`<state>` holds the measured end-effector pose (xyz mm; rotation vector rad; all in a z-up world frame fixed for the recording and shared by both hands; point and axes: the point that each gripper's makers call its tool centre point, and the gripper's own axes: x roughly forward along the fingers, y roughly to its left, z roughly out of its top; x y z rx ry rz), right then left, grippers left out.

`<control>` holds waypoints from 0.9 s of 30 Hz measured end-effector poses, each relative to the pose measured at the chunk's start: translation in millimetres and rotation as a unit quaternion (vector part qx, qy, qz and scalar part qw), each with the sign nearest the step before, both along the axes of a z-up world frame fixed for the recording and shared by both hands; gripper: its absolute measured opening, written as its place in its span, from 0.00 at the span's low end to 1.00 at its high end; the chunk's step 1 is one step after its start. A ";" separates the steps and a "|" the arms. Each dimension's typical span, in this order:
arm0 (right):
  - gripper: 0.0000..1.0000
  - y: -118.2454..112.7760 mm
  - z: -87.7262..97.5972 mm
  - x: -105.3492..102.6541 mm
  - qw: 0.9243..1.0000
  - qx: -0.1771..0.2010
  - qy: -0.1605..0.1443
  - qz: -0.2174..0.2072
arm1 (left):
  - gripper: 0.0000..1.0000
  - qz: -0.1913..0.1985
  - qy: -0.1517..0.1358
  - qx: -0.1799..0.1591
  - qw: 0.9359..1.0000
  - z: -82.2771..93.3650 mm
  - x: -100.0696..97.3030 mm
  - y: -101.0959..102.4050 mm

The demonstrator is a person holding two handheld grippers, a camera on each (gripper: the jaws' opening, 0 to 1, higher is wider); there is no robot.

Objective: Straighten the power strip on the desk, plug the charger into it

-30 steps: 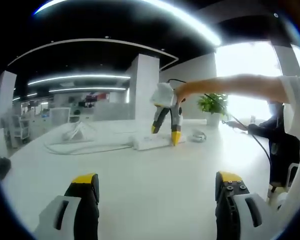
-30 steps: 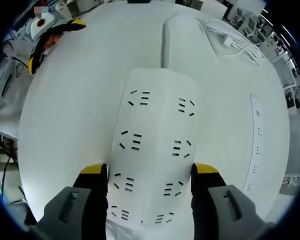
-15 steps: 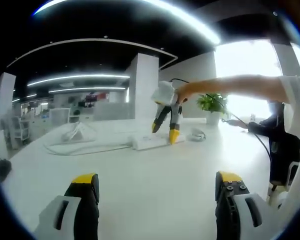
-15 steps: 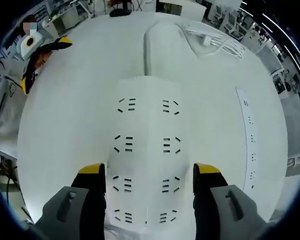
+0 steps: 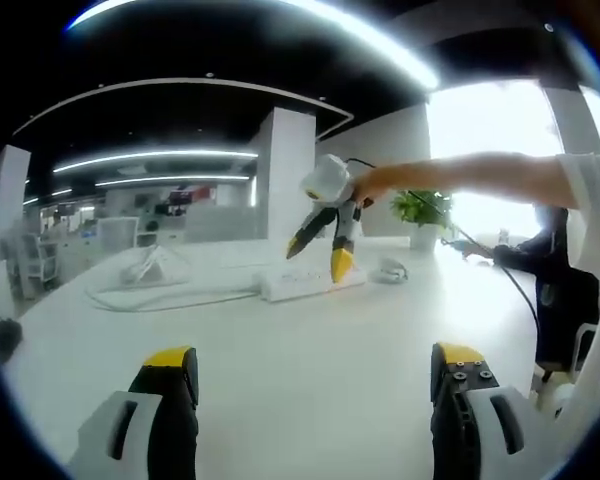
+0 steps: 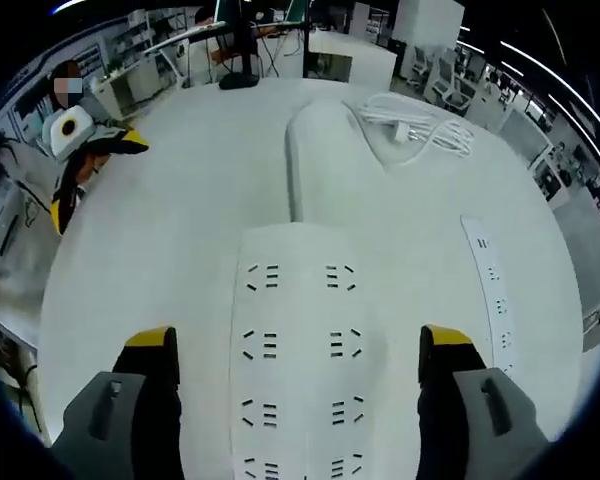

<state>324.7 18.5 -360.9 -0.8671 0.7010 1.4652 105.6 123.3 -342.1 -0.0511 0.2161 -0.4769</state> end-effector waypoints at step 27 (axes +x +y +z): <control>0.98 29.3 59.7 8.9 0.960 0.279 0.004 -0.028 | 0.99 -0.002 -0.005 -0.003 1.000 2.3 -6.2 -1.4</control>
